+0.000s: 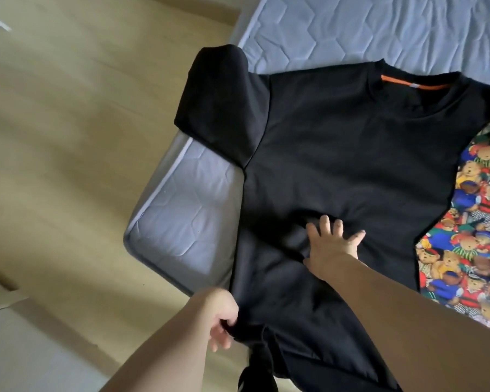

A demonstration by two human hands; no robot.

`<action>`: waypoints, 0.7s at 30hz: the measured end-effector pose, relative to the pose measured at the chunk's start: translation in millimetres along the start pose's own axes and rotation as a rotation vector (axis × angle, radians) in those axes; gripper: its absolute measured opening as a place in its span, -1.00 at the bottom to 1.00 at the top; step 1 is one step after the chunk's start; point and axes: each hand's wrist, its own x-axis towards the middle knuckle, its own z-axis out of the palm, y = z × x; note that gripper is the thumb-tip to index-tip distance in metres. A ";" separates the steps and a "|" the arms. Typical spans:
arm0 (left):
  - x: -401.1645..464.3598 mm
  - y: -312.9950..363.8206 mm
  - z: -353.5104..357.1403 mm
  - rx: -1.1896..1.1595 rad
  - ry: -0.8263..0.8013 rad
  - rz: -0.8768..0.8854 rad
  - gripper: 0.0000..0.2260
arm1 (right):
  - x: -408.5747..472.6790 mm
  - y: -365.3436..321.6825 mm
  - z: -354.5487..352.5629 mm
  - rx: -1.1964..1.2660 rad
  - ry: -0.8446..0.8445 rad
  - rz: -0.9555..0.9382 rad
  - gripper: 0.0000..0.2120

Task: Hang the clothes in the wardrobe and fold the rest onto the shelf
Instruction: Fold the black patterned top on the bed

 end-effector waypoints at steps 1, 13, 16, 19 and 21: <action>-10.2 1.7 -6.4 0.098 0.080 0.013 -0.79 | 0.6 -1.9 -2.9 -0.004 0.005 0.004 -0.31; -65.5 73.1 -209.1 -1.434 0.459 0.876 -0.81 | 66.1 -14.7 -109.4 0.212 0.193 -0.004 -0.15; -72.4 84.4 -250.4 -1.661 0.269 0.941 -0.49 | 88.0 -17.1 -134.6 0.204 0.169 -0.001 -0.02; -76.0 89.9 -268.3 -1.808 0.327 0.935 -0.58 | 106.7 -16.3 -147.4 0.229 0.088 0.047 0.12; -76.5 81.5 -265.8 -1.968 0.452 0.943 -0.62 | 116.6 -15.2 -151.4 0.236 0.023 0.076 0.16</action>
